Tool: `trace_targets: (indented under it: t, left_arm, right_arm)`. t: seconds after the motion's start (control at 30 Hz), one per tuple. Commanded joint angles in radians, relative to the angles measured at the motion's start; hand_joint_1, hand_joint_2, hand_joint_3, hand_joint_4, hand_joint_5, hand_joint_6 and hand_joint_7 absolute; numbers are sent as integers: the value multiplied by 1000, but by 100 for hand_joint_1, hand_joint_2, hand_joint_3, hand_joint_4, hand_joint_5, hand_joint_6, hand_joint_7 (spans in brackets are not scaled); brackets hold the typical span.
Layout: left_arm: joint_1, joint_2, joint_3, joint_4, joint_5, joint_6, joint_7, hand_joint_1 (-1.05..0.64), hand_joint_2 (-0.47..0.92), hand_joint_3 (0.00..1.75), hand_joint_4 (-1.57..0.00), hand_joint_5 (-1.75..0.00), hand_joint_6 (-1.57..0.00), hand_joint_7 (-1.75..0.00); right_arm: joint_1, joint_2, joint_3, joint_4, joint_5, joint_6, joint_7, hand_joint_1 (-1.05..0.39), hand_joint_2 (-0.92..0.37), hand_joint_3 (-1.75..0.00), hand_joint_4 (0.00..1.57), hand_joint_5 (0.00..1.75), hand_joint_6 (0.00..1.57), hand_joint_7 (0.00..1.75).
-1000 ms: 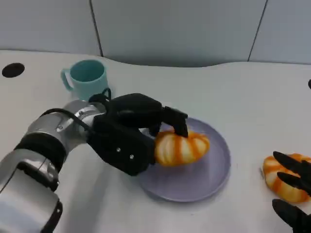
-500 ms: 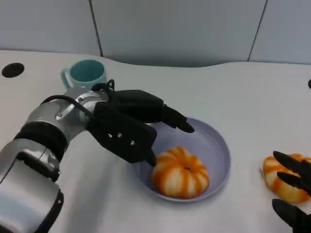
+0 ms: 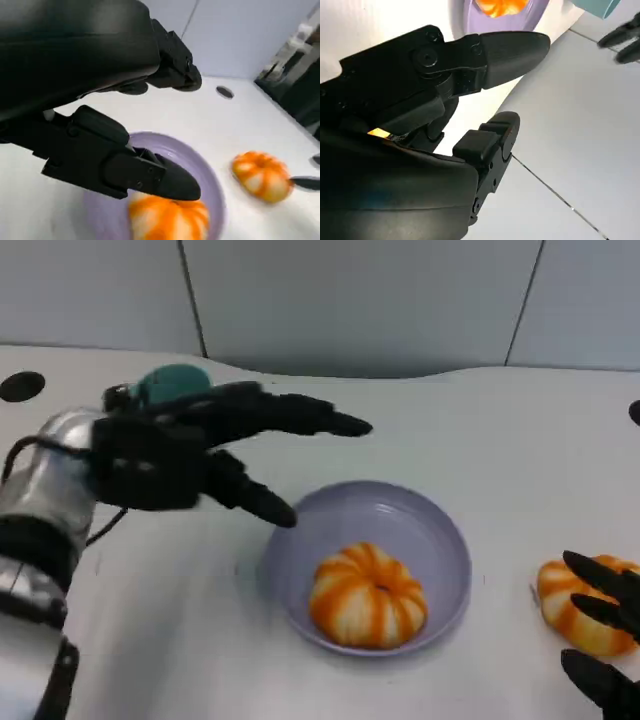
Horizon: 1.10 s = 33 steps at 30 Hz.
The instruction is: Grasp the bread from the table and place it into the plate.
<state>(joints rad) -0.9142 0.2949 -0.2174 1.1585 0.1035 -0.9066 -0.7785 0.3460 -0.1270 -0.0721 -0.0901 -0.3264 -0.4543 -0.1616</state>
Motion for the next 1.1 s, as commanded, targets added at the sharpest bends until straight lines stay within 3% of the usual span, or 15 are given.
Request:
trace_targets:
  t: [0.03, 0.23, 0.33, 0.4, 0.47, 0.57, 0.63, 0.7, 0.77, 0.9, 0.97, 1.1]
  left_arm:
    - [100, 50, 96, -82, -143, 121, -142, -75, 92, 19, -22, -18, -32, 0]
    - [256, 101, 194, -242, -252, 305, -184, -77, 92, 19, -19, -17, -31, 0]
    - [382, 117, 238, -335, -239, 368, -68, -75, 92, 17, -43, -29, -43, -6]
    - [447, 118, 249, -392, -232, 419, -23, -74, 92, 16, -46, -52, -54, -4]
    - [510, 120, 246, -454, -223, 473, 7, -70, 92, 16, -41, -102, -68, -7]
    - [581, 127, 234, -562, -201, 587, 51, -66, 92, 15, -40, -135, -79, -17]
    - [615, 132, 226, -633, -199, 703, 64, -65, 92, 15, -40, -143, -81, -22]
    - [640, 139, 214, -686, -199, 830, 63, -57, 92, 15, -39, -167, -55, -108]
    - [653, 146, 201, -714, -185, 890, 64, -56, 92, 16, -44, -173, -47, -139]
    - [683, 171, 145, -757, -86, 897, 98, -57, 92, 24, -54, -173, -49, -150]
    - [694, 173, 128, -770, -64, 914, 99, -58, 92, 28, -58, -166, -54, -143]
    - [711, 155, 128, -781, -63, 951, 114, -62, 92, 35, -76, -135, -75, -98]
  right_arm:
    - [0, -13, -12, 4, 15, -7, -2, -34, -92, -32, 89, 2, 69, 0]
    - [2, -13, -14, 4, 21, -7, 2, -33, -92, -31, 88, 1, 69, 0]
    - [5, -13, -15, 3, 29, -7, 8, -34, -92, -32, 87, 0, 68, 0]
    - [7, -15, -16, 3, 28, -9, 9, -33, -92, -32, 87, 0, 68, 0]
    - [9, -17, -19, 3, 27, -10, 10, -33, -92, -32, 87, 0, 68, 0]
    - [13, -18, -22, 4, 26, -11, 10, -34, -92, -32, 87, 0, 68, 0]
    - [16, -19, -25, 8, 27, -17, 9, -34, -92, -33, 87, 0, 68, 0]
    - [19, -20, -27, 10, 27, -21, 9, -34, -92, -32, 87, 1, 68, 0]
    - [18, -20, -28, 11, 29, -20, 12, -34, -92, -32, 87, 1, 68, 0]
    - [14, -21, -32, 6, 33, -7, 20, -35, -92, -32, 87, 0, 68, 0]
    - [11, -23, -34, 7, 29, -6, 20, -35, -92, -32, 86, 0, 68, 0]
    - [8, -28, -39, 18, 33, -14, 21, -35, -92, -32, 88, 1, 68, 0]
